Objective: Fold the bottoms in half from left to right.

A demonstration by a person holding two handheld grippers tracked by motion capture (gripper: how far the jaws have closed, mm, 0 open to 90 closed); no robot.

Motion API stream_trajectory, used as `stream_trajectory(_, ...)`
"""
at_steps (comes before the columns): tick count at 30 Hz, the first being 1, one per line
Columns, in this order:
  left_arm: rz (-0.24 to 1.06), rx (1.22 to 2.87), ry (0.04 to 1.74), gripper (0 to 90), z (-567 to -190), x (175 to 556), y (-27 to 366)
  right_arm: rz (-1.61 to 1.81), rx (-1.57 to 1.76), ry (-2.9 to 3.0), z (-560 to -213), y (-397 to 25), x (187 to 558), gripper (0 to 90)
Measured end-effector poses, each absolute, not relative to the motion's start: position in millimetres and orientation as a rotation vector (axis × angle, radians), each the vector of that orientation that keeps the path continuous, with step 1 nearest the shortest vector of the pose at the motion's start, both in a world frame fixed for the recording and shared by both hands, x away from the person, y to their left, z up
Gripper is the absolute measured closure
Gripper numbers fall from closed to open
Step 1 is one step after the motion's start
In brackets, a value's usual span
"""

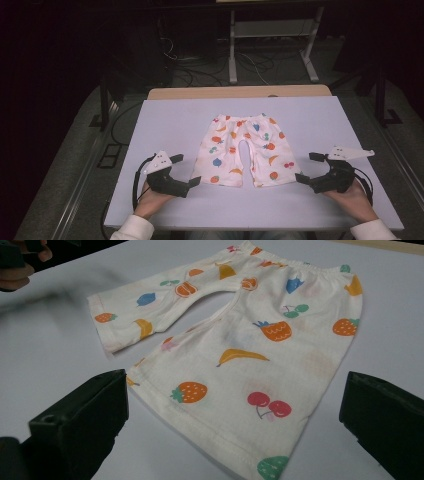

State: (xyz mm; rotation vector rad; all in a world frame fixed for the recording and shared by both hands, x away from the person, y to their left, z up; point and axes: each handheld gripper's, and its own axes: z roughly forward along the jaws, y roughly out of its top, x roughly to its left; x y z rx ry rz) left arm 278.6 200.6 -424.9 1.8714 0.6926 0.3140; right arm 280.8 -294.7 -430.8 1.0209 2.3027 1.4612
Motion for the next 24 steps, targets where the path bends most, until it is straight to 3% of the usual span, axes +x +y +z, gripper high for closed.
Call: stream_trajectory(24, 0.302, 1.868, 0.7, 0.0, -425.4, 278.2, 200.8, 1.455, 1.017, 2.276, -425.8, -294.6, 279.7, 0.0)
